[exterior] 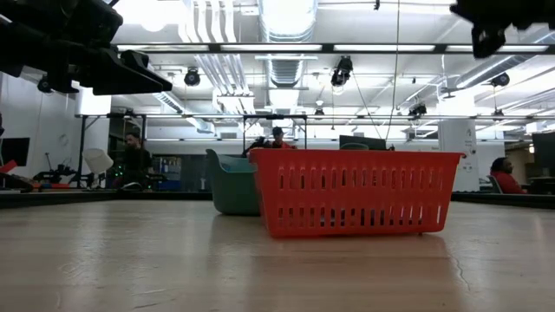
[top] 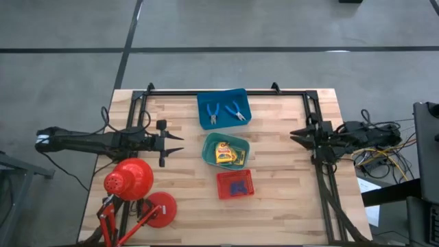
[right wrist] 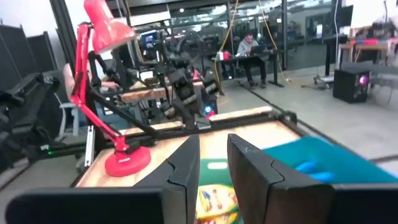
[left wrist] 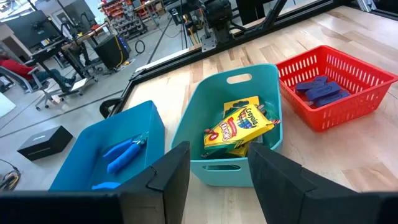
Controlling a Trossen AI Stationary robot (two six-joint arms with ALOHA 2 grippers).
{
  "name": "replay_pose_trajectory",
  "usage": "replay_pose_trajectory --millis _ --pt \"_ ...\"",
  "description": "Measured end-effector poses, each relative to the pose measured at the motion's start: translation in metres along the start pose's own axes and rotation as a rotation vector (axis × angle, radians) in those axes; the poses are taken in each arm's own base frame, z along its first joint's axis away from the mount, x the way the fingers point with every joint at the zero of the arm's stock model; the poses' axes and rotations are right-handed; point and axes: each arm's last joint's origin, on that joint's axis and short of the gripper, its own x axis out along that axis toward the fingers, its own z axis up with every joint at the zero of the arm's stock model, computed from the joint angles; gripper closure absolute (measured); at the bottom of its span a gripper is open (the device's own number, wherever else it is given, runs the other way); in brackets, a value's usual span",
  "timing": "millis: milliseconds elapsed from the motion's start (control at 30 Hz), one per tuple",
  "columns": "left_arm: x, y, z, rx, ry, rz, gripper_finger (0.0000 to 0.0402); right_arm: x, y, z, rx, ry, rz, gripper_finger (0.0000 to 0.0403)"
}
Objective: Pick & Place School Supplies
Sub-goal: Return to Home Position
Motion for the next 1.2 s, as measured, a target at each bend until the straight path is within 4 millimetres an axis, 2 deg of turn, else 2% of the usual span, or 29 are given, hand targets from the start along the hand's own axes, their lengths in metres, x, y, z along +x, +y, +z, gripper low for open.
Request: replay_pose_trajectory --millis 233,600,833,1000,1200 --pt "0.0 0.0 0.0 0.0 0.0 0.0 0.0234 -0.005 -0.008 -0.038 0.097 -0.017 -0.003 0.0328" --pt "0.0 0.0 -0.001 0.001 0.009 -0.004 0.0234 0.002 -0.008 -0.062 0.132 0.043 -0.01 0.0316" --pt "0.0 -0.001 -0.001 0.001 0.012 -0.005 0.0234 0.008 -0.009 -0.082 0.166 0.045 -0.015 0.0327" --pt "0.0 -0.001 -0.002 0.002 0.016 -0.006 0.0234 0.012 -0.013 -0.098 0.188 0.01 -0.104 0.0333" --pt "0.0 -0.001 -0.002 0.001 0.016 -0.006 0.0234 0.015 -0.013 -0.102 0.114 0.037 -0.119 0.0335"
